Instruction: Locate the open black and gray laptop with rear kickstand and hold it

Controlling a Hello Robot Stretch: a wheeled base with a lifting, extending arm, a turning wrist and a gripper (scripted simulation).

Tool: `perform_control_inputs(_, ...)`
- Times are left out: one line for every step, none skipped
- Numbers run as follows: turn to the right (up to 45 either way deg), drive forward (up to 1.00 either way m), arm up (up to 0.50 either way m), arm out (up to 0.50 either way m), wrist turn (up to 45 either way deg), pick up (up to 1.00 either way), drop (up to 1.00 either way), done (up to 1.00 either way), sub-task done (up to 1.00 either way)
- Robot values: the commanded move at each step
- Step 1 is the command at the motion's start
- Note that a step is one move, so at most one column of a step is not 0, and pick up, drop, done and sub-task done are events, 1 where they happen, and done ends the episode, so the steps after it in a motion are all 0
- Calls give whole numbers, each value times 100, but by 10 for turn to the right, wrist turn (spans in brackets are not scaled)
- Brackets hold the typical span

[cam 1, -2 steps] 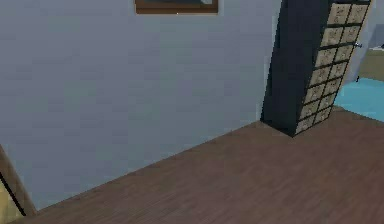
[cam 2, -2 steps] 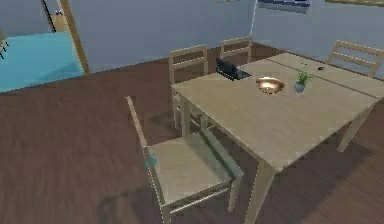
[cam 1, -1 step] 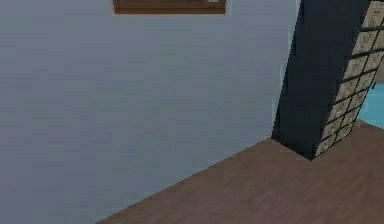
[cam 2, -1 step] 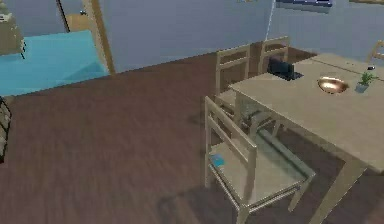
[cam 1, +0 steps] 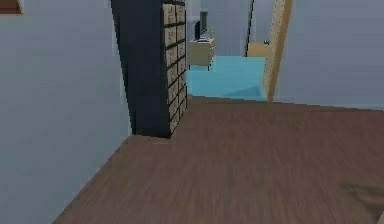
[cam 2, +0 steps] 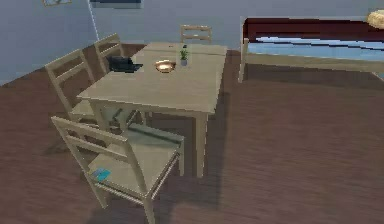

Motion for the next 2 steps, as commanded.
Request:
perform_control_inputs(90,0,0,0,0,0,0,0,0)
perform_control_inputs(0,85,0,0,0,0,0,0,0)
